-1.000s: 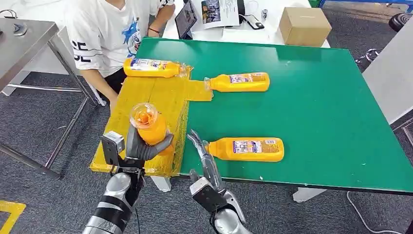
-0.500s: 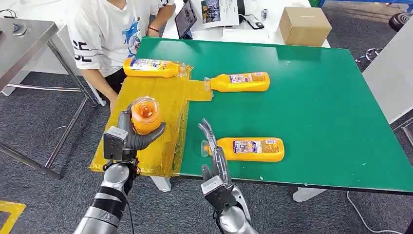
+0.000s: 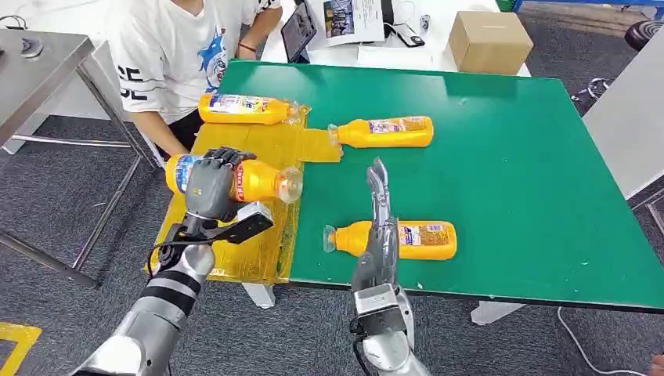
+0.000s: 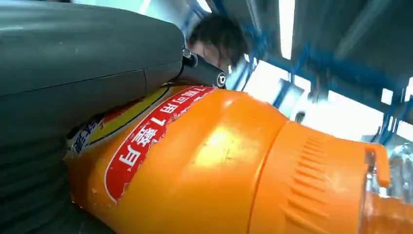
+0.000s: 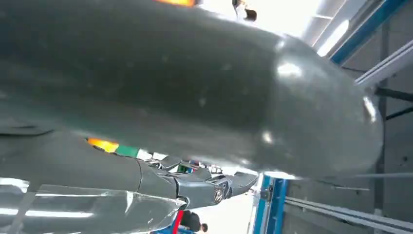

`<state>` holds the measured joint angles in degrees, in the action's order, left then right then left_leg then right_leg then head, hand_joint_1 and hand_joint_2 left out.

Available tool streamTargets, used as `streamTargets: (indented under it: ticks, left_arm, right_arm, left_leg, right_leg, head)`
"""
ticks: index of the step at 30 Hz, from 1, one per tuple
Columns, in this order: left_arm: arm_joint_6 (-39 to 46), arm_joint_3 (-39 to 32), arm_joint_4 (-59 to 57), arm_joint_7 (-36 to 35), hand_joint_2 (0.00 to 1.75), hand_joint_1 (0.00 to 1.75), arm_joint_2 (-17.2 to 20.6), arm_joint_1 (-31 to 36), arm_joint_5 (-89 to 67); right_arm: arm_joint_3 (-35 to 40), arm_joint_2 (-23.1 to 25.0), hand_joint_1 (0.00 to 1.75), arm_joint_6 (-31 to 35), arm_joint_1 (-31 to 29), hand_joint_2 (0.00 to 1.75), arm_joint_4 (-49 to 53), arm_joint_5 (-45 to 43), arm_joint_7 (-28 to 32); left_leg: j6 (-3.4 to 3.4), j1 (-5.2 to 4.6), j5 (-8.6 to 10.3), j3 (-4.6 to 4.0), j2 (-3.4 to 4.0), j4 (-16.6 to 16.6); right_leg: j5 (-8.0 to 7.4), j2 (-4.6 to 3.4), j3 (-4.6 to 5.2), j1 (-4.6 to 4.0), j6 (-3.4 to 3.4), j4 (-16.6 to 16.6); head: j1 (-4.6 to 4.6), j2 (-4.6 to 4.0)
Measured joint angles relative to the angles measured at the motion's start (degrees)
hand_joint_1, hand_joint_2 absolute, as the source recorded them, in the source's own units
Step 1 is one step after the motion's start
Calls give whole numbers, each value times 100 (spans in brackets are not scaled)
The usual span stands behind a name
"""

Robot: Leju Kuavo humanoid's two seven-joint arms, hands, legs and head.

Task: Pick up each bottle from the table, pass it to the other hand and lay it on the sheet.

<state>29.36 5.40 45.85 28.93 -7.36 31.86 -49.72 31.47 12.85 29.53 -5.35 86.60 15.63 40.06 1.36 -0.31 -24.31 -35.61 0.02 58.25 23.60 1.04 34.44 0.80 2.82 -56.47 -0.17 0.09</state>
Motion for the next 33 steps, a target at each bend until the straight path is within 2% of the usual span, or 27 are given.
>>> streamTargets:
  ticks: [2,9,24,32,33]
  left_arm:
    - [-552,273,-463,-292,175,175,238,229,-631]
    - [-832,566,-1457,-530,175,175,658,655,-919]
    - [-1747,588,-2043,-694,175,175,821,829,-685]
    - [-1785,546,-2108,-668,175,175,821,857,-654]
    - [-1784,539,-2110,-668,175,141,821,857,-654]
  right_arm:
    - [0,-22,0,-127,-11,0,33,-78,0]
    - [-2,-98,0,-284,17,0,59,-186,0]
    - [-4,-94,0,-621,36,0,-37,-192,0]
    - [-4,-90,0,-658,36,0,-151,-190,0]
    - [-4,-90,0,-658,35,0,-160,-190,0]
  left_leg:
    - [-1,0,0,0,7,0]
    - [-2,0,-2,-3,21,0]
    - [-2,0,-1,-4,19,0]
    - [-2,0,-1,-4,19,0]
    - [-2,0,-1,-4,19,0]
  right_leg:
    - [0,-7,2,0,0,-3]
    - [-1,-27,11,0,0,-4]
    - [-1,-26,10,0,-1,-4]
    - [0,-26,10,1,-1,-3]
    - [0,-26,10,1,-1,-3]
  head:
    - [-2,0]
    - [-2,0]
    - [0,0]
    - [-2,0]
    - [-2,0]
